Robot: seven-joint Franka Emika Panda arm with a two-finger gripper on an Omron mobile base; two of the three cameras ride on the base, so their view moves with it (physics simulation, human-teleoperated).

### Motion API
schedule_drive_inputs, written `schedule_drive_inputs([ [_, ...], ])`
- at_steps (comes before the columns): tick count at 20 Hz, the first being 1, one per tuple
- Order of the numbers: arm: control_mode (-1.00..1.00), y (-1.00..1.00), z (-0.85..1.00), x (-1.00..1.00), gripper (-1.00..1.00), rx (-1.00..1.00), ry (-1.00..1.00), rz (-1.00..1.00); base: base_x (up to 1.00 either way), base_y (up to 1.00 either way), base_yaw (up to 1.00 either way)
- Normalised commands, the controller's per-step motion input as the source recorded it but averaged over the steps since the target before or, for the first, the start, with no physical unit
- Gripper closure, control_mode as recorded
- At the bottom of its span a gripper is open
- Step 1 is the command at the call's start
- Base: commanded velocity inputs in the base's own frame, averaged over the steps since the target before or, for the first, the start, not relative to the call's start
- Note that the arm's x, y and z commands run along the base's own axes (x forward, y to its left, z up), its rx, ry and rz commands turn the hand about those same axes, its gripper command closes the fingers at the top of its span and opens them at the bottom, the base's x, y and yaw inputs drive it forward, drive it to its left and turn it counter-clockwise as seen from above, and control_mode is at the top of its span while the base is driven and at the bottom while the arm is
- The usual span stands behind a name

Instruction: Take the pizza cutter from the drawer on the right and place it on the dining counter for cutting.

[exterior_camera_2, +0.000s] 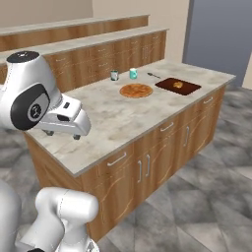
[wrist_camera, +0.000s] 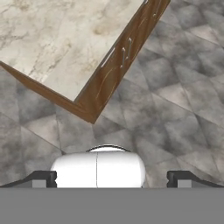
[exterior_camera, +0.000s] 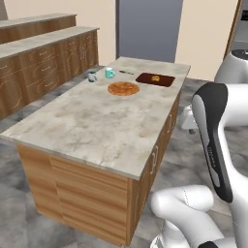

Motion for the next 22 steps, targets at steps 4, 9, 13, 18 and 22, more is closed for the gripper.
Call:
schedule_drive_inputs([
  [4, 1.00, 0.00, 0.00, 0.00, -1.00, 0.00, 0.00, 0.00, 0.00, -0.04, 0.01],
  [9, 1.00, 0.00, 0.00, 0.00, -1.00, 0.00, 0.00, 0.00, 0.15, -0.02, 0.02],
  [13, 1.00, 0.00, 0.00, 0.00, -1.00, 0.00, 0.00, 0.00, 0.03, 0.00, 0.02],
  [18, -1.00, -0.37, -0.31, 0.16, -1.00, 0.14, -0.01, 0.01, 0.00, 0.00, 0.00],
  [22, -1.00, -0.91, -0.55, 0.50, -1.00, 0.44, -0.01, 0.00, 0.00, 0.00, 0.00],
])
